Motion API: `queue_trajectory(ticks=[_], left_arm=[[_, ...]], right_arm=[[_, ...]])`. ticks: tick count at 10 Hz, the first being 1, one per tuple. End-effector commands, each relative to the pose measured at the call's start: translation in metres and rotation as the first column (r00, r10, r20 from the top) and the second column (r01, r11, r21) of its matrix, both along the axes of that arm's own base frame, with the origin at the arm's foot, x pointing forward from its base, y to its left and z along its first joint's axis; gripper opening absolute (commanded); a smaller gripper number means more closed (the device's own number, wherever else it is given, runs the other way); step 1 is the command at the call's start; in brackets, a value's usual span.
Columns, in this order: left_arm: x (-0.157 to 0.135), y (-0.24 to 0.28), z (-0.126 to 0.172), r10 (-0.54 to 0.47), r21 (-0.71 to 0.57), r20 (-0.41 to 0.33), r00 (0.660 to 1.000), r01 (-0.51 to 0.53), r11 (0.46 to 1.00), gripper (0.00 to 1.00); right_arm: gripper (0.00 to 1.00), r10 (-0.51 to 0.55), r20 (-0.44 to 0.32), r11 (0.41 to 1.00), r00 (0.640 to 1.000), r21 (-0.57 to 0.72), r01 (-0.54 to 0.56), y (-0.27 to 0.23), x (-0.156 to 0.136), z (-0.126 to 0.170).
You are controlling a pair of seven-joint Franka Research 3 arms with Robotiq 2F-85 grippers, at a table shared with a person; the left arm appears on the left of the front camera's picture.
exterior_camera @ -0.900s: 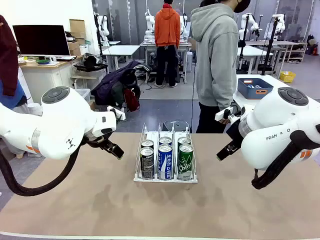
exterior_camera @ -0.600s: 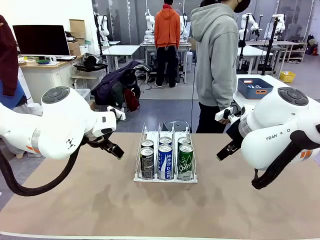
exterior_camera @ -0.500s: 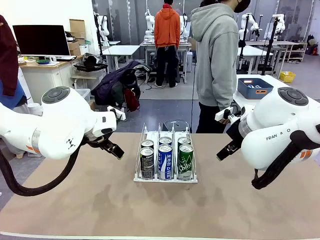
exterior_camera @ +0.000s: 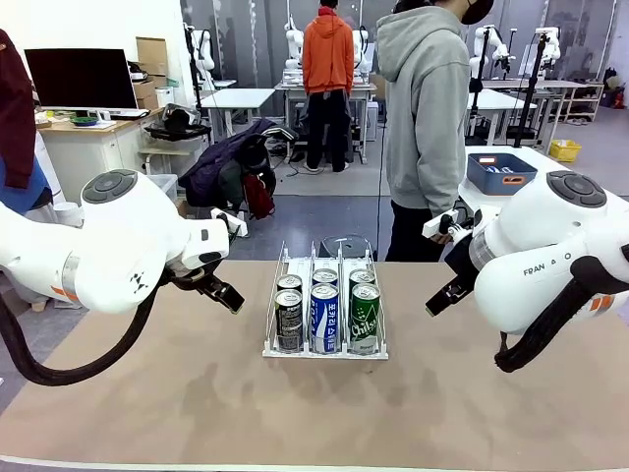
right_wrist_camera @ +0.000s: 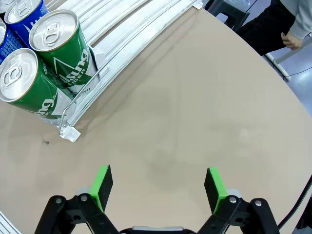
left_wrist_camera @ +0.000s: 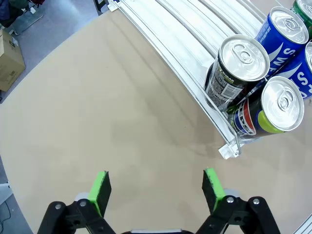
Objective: Fill the beverage cans into the dispenser.
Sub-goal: Pick up the Sprite handed by the human.
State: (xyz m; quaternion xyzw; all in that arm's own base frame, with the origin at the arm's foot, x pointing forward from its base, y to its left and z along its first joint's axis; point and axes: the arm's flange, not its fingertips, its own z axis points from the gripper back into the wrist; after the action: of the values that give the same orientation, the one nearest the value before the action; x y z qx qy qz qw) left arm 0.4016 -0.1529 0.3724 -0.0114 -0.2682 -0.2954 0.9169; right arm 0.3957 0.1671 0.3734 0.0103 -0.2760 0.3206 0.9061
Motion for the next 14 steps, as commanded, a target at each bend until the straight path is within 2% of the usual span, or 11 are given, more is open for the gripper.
queue_trajectory(ticks=[1, 6, 7, 9, 11, 12, 13, 14], left_arm=[[0.0, 0.001, 0.0, 0.003, -0.001, 0.0, 1.0, -0.003, 1.0, 1.0], [0.0, 0.0, 0.0, 0.0, 0.0, 0.0, 1.0, 0.0, 1.0, 1.0], [0.0, -0.002, 0.013, -0.073, -0.025, -0.041, 0.996, 0.072, 0.997, 1.0], [-0.013, -0.002, 0.034, -0.135, -0.039, -0.129, 0.982, 0.131, 0.991, 1.0], [-0.012, 0.007, 0.059, -0.258, -0.113, -0.167, 0.952, 0.241, 0.964, 1.0], [-0.009, 0.011, 0.072, -0.343, -0.219, -0.168, 0.924, 0.304, 0.927, 1.0], [-0.009, 0.019, 0.088, -0.406, -0.327, -0.136, 0.904, 0.345, 0.88, 1.0], [-0.011, 0.029, 0.101, -0.426, -0.369, -0.095, 0.9, 0.366, 0.855, 1.0]], right_arm=[[1.0, 0.0, 0.0, 1.0, 1.0, 0.001, 0.0, 0.0, 0.0, 0.0], [1.0, 0.0, 0.0, 1.0, 1.0, 0.0, 0.0, 0.0, 0.0, 0.0], [1.0, 0.055, -0.054, 0.998, 0.997, 0.041, -0.053, 0.008, -0.006, 0.01], [1.0, 0.112, -0.146, 0.99, 0.983, 0.104, -0.097, 0.01, -0.016, 0.028], [1.0, 0.146, -0.196, 0.978, 0.97, 0.175, -0.112, 0.01, -0.012, 0.045], [1.0, 0.209, -0.222, 0.959, 0.953, 0.236, -0.155, 0.003, -0.005, 0.058], [1.0, 0.136, -0.247, 0.971, 0.959, 0.223, -0.08, -0.001, -0.007, 0.074], [1.0, 0.197, -0.235, 0.944, 0.952, 0.309, -0.119, -0.008, -0.014, 0.089]])
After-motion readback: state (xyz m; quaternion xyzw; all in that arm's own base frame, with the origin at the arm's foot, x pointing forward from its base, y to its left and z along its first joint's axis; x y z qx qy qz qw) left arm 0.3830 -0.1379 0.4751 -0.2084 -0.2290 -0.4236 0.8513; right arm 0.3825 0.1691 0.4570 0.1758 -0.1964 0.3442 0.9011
